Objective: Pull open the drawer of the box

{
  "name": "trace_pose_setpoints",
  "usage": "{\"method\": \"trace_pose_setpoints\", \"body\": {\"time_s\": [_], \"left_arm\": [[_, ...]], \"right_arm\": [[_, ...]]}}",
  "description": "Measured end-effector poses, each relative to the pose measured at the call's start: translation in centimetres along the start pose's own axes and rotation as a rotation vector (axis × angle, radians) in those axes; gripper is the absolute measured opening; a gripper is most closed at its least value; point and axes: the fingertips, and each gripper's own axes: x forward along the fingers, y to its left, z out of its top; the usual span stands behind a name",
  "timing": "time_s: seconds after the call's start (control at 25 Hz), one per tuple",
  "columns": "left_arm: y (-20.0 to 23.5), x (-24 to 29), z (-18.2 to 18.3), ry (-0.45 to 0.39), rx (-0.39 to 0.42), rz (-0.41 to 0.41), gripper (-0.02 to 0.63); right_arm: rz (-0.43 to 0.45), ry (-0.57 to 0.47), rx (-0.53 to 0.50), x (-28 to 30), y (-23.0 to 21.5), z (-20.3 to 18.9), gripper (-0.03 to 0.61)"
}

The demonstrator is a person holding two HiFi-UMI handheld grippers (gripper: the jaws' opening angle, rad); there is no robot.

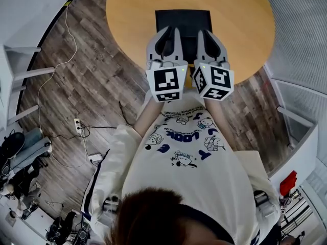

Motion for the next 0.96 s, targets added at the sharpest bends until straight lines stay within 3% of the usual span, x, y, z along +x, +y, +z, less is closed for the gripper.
{"method": "trace_pose_setpoints", "body": {"time_s": [0.96], "left_arm": [[0.3,1.1,-0.1,0.009,0.001,-0.004,0.038]], "right_arm": [[0.001,-0.003,-0.001,1.1,0.1,-0.2,0.038]]}}
